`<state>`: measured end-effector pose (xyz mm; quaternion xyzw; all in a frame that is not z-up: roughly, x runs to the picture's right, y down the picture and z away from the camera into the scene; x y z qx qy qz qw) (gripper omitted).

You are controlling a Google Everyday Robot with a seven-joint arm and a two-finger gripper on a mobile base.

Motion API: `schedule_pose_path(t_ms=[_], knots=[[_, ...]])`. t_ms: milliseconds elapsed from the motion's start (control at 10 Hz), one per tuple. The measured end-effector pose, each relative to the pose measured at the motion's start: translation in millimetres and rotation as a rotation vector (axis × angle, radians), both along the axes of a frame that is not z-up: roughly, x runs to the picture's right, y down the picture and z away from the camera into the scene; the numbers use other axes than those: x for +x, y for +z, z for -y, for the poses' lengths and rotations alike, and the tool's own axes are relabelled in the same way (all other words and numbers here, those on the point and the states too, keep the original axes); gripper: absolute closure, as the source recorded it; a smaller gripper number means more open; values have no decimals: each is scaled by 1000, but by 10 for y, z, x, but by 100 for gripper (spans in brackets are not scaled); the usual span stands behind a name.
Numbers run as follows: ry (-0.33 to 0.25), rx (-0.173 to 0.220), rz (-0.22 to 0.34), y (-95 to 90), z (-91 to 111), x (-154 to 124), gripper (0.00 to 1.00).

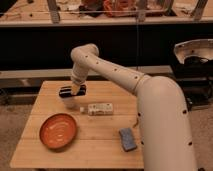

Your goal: Place the eraser in the ceramic cup

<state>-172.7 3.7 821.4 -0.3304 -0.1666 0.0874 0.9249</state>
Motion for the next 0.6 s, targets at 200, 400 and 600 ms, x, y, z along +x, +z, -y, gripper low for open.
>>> schedule_pose_path(t_ms=[200, 400, 600], knots=[[1, -2, -1, 4, -2, -2, 73], [3, -3, -3, 9, -4, -1, 77], [4, -5, -3, 14, -7, -2, 76]])
